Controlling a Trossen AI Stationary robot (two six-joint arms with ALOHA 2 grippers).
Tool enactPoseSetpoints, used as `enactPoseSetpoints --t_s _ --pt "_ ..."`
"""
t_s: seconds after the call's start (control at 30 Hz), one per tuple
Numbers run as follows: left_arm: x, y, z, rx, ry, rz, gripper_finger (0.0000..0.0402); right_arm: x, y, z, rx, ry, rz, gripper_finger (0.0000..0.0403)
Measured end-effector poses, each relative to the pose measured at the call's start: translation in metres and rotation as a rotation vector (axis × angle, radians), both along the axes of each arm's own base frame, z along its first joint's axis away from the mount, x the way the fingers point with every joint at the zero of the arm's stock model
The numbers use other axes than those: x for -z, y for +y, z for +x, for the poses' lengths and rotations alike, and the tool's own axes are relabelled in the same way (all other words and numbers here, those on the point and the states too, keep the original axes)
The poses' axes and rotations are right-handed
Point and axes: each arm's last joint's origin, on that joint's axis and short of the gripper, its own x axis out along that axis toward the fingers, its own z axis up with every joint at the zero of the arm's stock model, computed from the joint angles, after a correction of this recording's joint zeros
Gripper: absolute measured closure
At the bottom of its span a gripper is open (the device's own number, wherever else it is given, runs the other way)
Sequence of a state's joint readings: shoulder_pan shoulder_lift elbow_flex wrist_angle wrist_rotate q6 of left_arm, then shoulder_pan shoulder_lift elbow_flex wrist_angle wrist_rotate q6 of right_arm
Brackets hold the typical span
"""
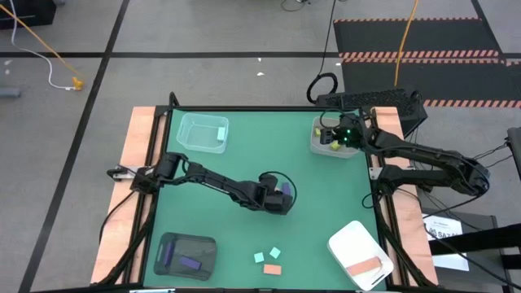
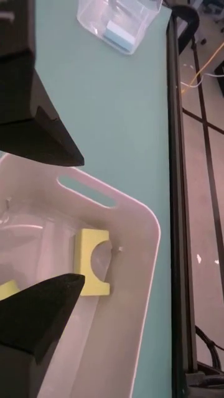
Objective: Sort & place blocks by color
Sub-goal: Put the top brown block into the white bin
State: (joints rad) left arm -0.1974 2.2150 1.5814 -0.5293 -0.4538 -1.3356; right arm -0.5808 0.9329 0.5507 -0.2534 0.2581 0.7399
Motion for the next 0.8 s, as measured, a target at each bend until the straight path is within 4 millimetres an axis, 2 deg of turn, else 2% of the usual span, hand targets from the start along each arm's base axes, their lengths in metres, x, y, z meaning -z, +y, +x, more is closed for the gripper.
enactPoseSetpoints --t_s 0.17,0.37,0.57,0.8 --pt "-0.002 0.0 0.0 0.014 0.0 0.007 0.027 0.0 0.0 0.0 0.0 0.0 -0.001 0.0115" --pt "-0.022 0.003 0.0 0.042 -0.038 0.034 0.027 0.0 0.0 0.0 0.0 0.0 0.0 0.0115" --pt "-0.062 0.006 -0.002 0.122 -0.11 0.136 0.027 0.0 0.0 0.0 0.0 0.0 0.0 0.0115" --pt "-0.125 0.01 -0.017 0.217 -0.201 0.317 0.027 0.0 0.0 0.0 0.0 -0.002 -0.002 0.0115"
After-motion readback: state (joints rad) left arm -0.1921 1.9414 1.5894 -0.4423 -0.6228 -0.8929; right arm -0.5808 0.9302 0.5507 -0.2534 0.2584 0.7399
